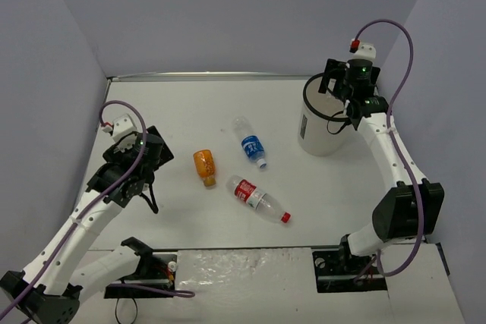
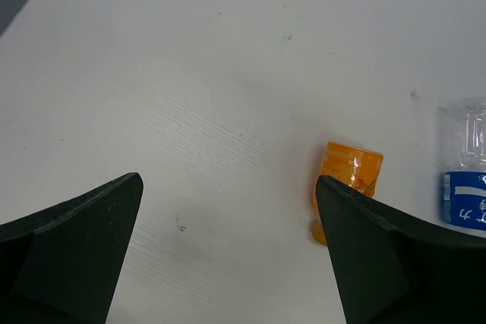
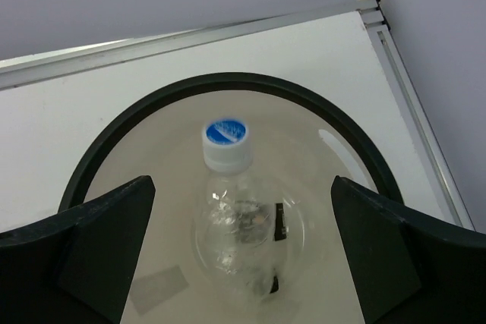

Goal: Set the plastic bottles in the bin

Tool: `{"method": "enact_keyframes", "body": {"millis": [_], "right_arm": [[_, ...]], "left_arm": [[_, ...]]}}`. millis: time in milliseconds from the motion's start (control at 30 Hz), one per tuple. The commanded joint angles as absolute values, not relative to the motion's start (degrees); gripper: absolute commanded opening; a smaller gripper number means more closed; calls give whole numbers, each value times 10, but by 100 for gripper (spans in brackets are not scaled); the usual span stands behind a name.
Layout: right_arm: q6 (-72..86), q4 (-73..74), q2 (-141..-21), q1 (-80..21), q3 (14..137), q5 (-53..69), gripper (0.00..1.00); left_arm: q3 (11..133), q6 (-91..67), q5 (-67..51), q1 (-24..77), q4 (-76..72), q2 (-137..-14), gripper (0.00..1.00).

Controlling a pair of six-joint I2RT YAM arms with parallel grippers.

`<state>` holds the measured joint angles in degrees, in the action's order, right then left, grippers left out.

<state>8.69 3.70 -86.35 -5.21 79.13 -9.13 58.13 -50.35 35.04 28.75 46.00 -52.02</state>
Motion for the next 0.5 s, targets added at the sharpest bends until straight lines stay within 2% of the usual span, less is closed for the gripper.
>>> {"method": "enact_keyframes", "body": {"millis": [0, 167, 300, 400, 467], "right_arm": [[80, 0, -790, -50, 804, -94, 100], [78, 32, -696, -74, 784, 42, 100], [115, 34, -605, -163, 664, 136, 100], [127, 31, -591, -268, 599, 99, 100], [146, 34, -603, -404, 547, 13, 100]], "left_arm": [[593, -478, 297, 277, 428, -520, 97], [586, -461, 278, 277, 415, -532, 97], [591, -450, 261, 275, 403, -549, 97], [597, -444, 251, 275, 409, -555, 97], [598, -446, 248, 274, 418, -554, 97]]}}
